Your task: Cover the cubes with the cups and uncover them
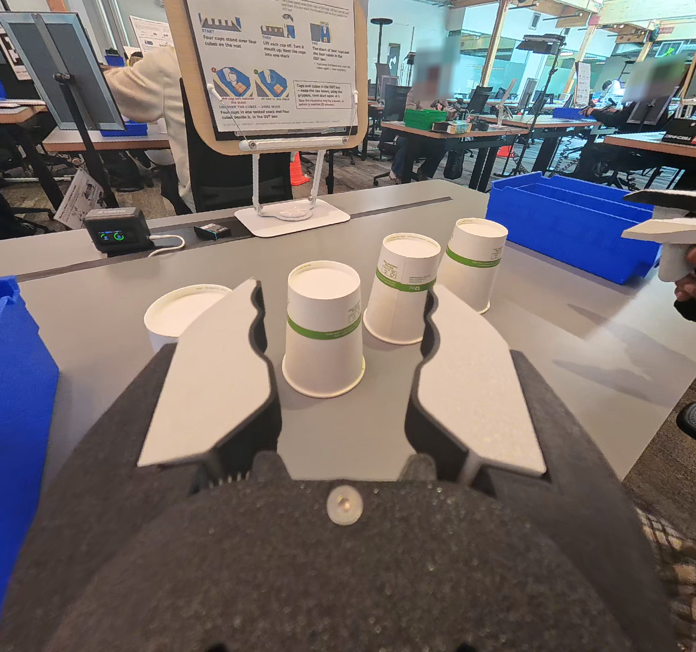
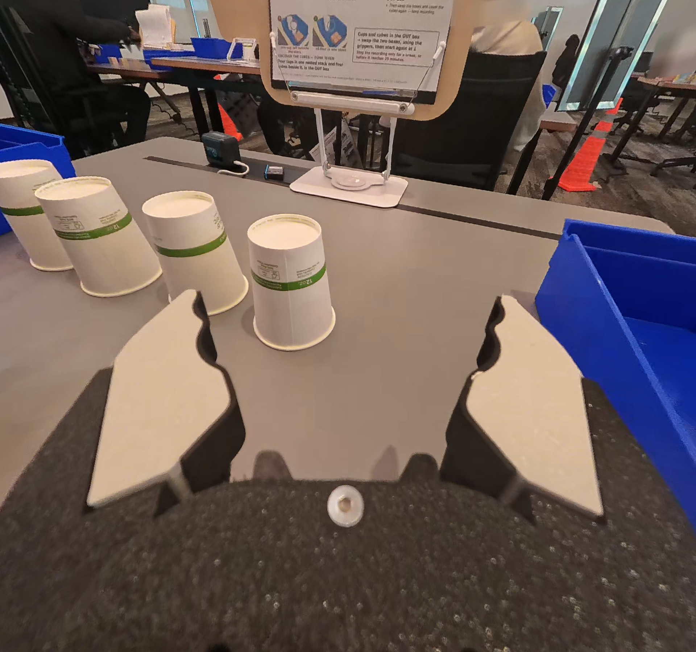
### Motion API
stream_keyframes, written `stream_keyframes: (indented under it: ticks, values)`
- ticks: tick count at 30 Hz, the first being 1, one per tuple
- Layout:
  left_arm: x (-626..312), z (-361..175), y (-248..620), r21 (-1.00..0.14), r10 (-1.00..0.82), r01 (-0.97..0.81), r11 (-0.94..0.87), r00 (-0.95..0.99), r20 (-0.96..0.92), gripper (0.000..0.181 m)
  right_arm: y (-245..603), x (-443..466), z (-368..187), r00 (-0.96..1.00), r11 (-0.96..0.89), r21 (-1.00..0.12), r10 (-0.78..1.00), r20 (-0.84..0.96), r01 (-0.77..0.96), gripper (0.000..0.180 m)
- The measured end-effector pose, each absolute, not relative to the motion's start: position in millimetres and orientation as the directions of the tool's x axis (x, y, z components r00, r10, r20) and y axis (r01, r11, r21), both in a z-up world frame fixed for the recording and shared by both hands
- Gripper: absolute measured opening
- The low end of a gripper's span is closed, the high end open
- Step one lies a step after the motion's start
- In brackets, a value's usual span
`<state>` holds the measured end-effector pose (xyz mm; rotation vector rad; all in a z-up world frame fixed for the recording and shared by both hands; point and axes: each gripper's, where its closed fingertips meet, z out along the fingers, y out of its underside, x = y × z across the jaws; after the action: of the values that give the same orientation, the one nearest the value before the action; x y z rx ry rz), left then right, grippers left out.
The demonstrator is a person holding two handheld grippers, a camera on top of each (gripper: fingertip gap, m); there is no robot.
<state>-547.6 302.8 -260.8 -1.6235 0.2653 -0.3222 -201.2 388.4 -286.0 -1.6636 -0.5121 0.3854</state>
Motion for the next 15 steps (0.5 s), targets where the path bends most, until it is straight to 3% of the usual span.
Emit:
stream_keyframes:
  ticks: [15]
  values:
    - [-548,-264,304,-0.996,-0.381,0.018,-0.083,0.923,0.049,0.08,391,-213,-295,0.807,-0.119,-0.979,0.587,0.067,0.167,0.135]
